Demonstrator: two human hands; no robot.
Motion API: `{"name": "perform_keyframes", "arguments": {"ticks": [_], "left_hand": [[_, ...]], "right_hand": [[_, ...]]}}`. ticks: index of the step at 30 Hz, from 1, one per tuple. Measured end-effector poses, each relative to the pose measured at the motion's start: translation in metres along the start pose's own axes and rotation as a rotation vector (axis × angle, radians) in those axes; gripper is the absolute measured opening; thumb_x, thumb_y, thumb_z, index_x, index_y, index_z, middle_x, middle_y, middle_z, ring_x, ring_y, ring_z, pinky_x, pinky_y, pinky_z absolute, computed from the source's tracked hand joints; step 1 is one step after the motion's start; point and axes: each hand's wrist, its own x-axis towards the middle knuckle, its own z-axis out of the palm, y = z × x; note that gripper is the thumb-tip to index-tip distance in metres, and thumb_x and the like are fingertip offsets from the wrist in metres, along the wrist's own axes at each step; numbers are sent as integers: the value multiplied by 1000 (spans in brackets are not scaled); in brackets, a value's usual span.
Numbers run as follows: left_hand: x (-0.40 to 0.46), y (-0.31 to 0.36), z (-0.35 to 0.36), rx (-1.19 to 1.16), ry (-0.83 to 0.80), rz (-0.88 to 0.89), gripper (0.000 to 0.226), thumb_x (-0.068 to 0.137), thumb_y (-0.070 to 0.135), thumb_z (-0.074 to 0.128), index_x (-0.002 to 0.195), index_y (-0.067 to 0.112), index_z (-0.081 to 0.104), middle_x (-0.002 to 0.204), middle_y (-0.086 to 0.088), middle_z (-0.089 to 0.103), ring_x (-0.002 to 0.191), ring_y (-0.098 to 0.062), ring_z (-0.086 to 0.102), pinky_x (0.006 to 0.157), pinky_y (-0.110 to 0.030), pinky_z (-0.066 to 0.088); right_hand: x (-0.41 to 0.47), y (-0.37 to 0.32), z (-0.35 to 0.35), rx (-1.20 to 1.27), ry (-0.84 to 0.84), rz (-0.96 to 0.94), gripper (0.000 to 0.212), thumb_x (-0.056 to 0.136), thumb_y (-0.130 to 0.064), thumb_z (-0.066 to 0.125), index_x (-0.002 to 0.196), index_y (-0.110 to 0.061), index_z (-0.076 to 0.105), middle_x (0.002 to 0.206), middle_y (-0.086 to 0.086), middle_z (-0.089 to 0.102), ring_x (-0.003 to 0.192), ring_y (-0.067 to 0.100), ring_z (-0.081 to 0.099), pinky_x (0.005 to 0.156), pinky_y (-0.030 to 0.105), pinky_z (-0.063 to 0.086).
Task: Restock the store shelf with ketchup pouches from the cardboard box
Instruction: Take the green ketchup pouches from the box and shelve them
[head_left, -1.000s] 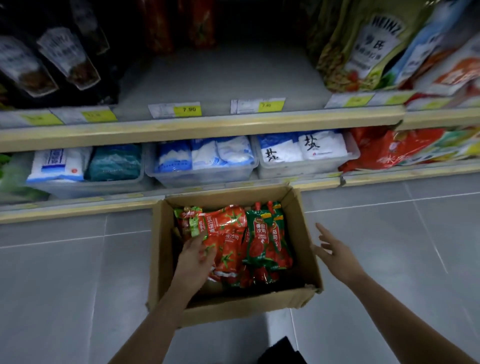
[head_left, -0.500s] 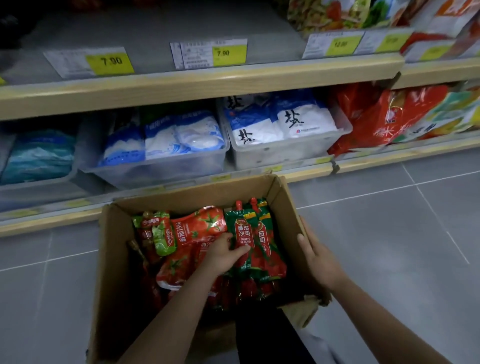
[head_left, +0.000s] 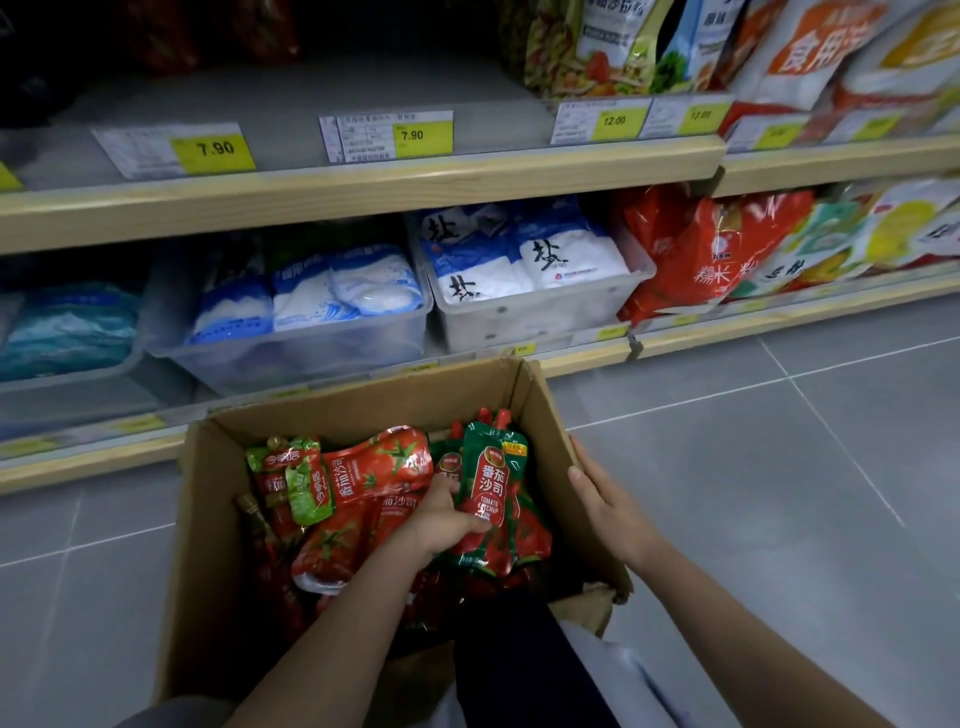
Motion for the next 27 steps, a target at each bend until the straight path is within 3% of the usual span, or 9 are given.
{"name": "perform_keyframes", "arguments": {"ticks": [3,7,10,13,16,20,23,27], "left_hand": [[-9,10,-5,-44,13,64,66,73,8,75,124,19,35,126,-9,51,95,-19,60,70,-29,54],[-32,39,-26,-70,29,211,58,68,7,79,108,23,40,127,-7,52,102,-24,61,80,-39,57],[-53,72,-45,-28,16,341,64,64,2,80,112,24,42,125,-3,53,106,-20,59,82,-40,56],[-75,102,-60,41,18,441,74,63,1,80,122,28,44,122,6,52,108,-10,52,88,-33,50],[-95,120,-72,53,2,485,74,64,3,79,127,26,47,118,4,61,105,-13,60,94,-39,49],[-113,139,-87,66,26,589,65,66,6,80,122,23,51,114,3,64,100,-9,62,90,-31,51],[-122,154,-98,112,82,673,62,67,7,80,118,24,51,119,2,62,108,-12,59,95,-32,48],[-129,169,-113,201,144,740,65,66,17,82,123,22,51,121,3,61,110,-12,57,99,-37,46]], "right_hand": [[-1,-12,-10,2,-15,-41,49,95,-42,37,141,-41,21,145,3,39,123,17,43,96,32,38],[4,-55,-25,-37,102,-137,54,90,-39,49,141,-28,32,136,5,49,120,18,48,96,35,41],[9,-108,-35,121,143,-239,57,85,-31,62,137,-22,40,120,-1,56,109,14,55,90,31,47],[10,-158,-42,226,162,-311,36,82,-19,67,117,-11,60,100,-3,66,92,12,65,75,21,52],[-1,-194,-45,246,186,-359,6,82,-16,66,83,-11,69,72,-6,71,66,7,66,55,12,50],[-21,-240,-55,227,142,-412,7,83,-17,65,79,-13,68,77,4,71,71,14,67,59,18,53],[-32,-272,-61,182,90,-452,5,82,-18,66,81,-16,71,72,-7,72,68,7,68,56,14,51],[-38,-305,-68,147,31,-448,7,81,-24,68,78,-19,73,70,-7,74,68,4,69,59,14,53]]}}
